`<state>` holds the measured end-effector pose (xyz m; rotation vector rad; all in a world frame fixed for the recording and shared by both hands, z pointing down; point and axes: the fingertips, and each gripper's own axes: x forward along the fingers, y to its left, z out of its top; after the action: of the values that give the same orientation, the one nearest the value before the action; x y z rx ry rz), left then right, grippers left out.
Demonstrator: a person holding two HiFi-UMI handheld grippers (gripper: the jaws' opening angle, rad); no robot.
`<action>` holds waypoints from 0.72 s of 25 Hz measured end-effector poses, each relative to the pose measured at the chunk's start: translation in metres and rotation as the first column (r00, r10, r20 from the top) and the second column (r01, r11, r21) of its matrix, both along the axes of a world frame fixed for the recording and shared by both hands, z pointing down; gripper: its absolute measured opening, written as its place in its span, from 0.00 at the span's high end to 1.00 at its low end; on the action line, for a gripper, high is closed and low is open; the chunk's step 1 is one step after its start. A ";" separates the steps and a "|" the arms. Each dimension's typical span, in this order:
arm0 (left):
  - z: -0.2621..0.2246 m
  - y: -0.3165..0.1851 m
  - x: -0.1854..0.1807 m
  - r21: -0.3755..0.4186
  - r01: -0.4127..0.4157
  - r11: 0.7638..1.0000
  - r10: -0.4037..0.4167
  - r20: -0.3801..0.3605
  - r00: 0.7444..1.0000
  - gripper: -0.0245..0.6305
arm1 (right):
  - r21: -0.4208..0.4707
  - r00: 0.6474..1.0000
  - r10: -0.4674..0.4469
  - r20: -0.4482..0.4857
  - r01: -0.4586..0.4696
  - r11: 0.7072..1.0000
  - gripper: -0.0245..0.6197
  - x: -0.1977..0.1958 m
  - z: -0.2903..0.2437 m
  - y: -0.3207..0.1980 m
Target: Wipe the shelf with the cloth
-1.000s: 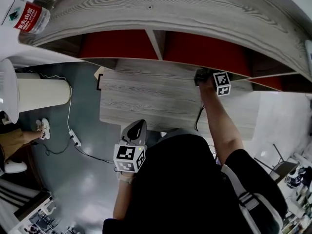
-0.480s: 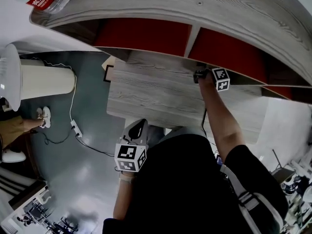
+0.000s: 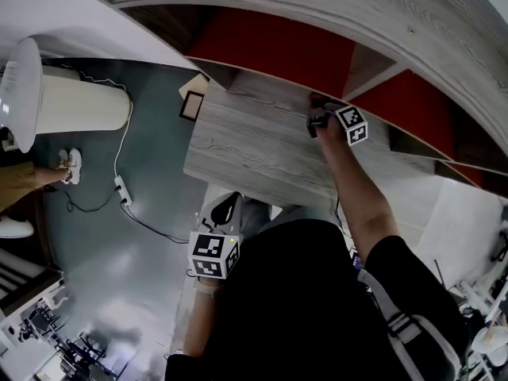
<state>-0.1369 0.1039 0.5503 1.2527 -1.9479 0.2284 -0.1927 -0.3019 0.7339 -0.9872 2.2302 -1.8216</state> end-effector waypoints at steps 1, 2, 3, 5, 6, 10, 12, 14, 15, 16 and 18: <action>0.000 0.002 -0.002 0.002 0.006 1.000 -0.006 0.001 1.000 0.95 | 0.006 0.999 -0.034 -0.001 0.034 0.999 0.90 -0.009 0.000 0.006; 0.000 0.005 -0.005 0.003 0.012 1.000 -0.012 0.001 1.000 0.95 | 0.010 0.998 -0.061 -0.001 0.061 0.998 0.90 -0.016 -0.001 0.011; 0.001 0.008 -0.007 0.002 0.019 1.000 -0.019 0.000 1.000 0.95 | 0.012 0.997 -0.080 0.000 0.080 0.997 0.90 -0.021 -0.001 0.015; 0.002 0.013 -0.010 0.000 0.029 1.000 -0.029 -0.003 1.000 0.95 | 0.013 0.995 -0.097 0.001 0.097 0.995 0.90 -0.028 -0.001 0.020; 0.002 0.015 -0.012 -0.002 0.031 1.000 -0.031 -0.004 1.000 0.95 | 0.015 0.995 -0.100 0.000 0.100 0.995 0.90 -0.031 -0.001 0.022; 0.004 0.019 -0.016 0.004 0.036 0.999 -0.036 -0.009 0.999 0.95 | 0.027 0.994 -0.109 -0.002 0.109 0.994 0.90 -0.035 -0.002 0.024; 0.004 0.019 -0.017 0.008 0.034 0.999 -0.034 -0.009 0.999 0.95 | 0.040 0.992 -0.124 -0.007 0.124 0.991 0.90 -0.034 -0.005 0.026; 0.004 0.018 -0.018 0.013 0.024 1.000 -0.024 -0.003 1.000 0.95 | 0.061 0.988 -0.152 -0.014 0.153 0.986 0.90 -0.034 -0.011 0.029; 0.004 0.018 -0.018 0.017 0.022 1.000 -0.021 -0.004 1.000 0.95 | 0.074 0.985 -0.170 -0.015 0.170 0.983 0.90 -0.033 -0.015 0.031; 0.003 0.016 -0.018 0.022 0.021 1.000 -0.020 -0.009 1.000 0.95 | 0.090 0.982 -0.188 -0.017 0.189 0.978 0.90 -0.033 -0.021 0.033; 0.001 0.013 -0.018 0.036 0.015 0.999 -0.014 -0.012 1.000 0.95 | 0.123 0.975 -0.222 -0.020 0.223 0.967 0.90 -0.031 -0.032 0.038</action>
<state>-0.1553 0.1167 0.5511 1.2598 -1.9582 0.1792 -0.2236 -0.2640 0.7014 -0.7477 2.5136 -1.7331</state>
